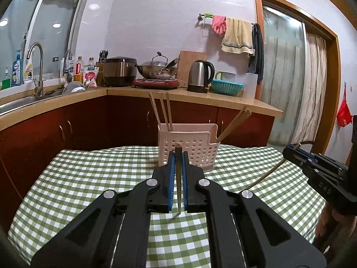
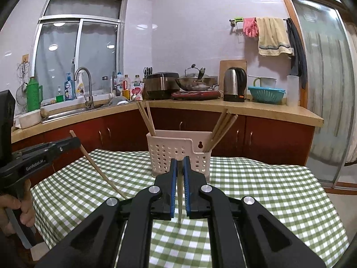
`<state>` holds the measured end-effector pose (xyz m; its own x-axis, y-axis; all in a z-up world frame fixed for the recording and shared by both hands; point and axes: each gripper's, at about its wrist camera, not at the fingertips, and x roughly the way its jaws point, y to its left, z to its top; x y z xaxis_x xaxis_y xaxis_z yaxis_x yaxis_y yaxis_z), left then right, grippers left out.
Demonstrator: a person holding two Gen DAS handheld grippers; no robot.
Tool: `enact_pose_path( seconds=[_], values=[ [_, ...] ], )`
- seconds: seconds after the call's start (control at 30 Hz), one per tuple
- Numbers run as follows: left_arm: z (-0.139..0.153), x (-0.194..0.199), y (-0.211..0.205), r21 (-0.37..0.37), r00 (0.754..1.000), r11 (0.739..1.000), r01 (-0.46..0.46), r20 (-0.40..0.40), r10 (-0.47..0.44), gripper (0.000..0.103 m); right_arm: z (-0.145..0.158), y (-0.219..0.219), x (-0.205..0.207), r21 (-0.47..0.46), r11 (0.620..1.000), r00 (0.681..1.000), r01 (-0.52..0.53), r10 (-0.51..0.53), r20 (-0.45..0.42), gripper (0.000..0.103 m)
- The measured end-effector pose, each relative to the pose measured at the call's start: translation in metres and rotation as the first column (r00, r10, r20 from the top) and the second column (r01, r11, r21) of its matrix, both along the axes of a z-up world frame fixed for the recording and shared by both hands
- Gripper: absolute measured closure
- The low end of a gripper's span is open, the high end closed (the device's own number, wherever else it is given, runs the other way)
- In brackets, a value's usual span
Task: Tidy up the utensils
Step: 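Lift both chopsticks upright and carry both tools over the caddy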
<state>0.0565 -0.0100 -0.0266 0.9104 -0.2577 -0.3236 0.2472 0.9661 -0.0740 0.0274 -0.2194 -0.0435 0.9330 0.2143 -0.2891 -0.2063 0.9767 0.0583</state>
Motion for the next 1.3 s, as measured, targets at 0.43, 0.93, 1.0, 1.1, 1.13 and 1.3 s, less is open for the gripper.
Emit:
enact_pose_path(
  seconds=[0.43,0.93,1.0,1.1,1.13,1.3],
  values=[
    [0.006,0.023,0.002,-0.007,1.0,1.0,-0.011,-0.008,0.011,0.096,0.007,0.006,0.014,-0.003,1.0,1.0,-0.011,0.011,0.006,0.096],
    [0.008,0.039,0.002,-0.013,1.0,1.0,-0.024,-0.012,0.023,0.096,0.011,0.006,0.025,0.003,1.0,1.0,-0.01,0.01,0.001,0.096],
    [0.009,0.04,0.002,-0.019,1.0,1.0,-0.021,-0.015,0.021,0.096,0.012,0.006,0.026,0.012,1.0,1.0,-0.013,0.013,0.001,0.096],
    [0.013,0.041,0.001,-0.016,1.0,1.0,-0.02,-0.004,0.02,0.097,0.015,0.004,0.027,0.014,1.0,1.0,-0.012,0.012,0.013,0.096],
    [0.014,0.041,0.001,-0.016,1.0,1.0,-0.019,0.001,0.019,0.097,0.016,0.004,0.027,0.016,1.0,1.0,-0.013,0.013,0.016,0.096],
    [0.027,0.042,-0.002,-0.02,0.999,1.0,-0.003,0.032,0.004,0.097,0.026,-0.001,0.027,0.028,1.0,0.999,-0.013,0.012,0.042,0.097]
  ],
)
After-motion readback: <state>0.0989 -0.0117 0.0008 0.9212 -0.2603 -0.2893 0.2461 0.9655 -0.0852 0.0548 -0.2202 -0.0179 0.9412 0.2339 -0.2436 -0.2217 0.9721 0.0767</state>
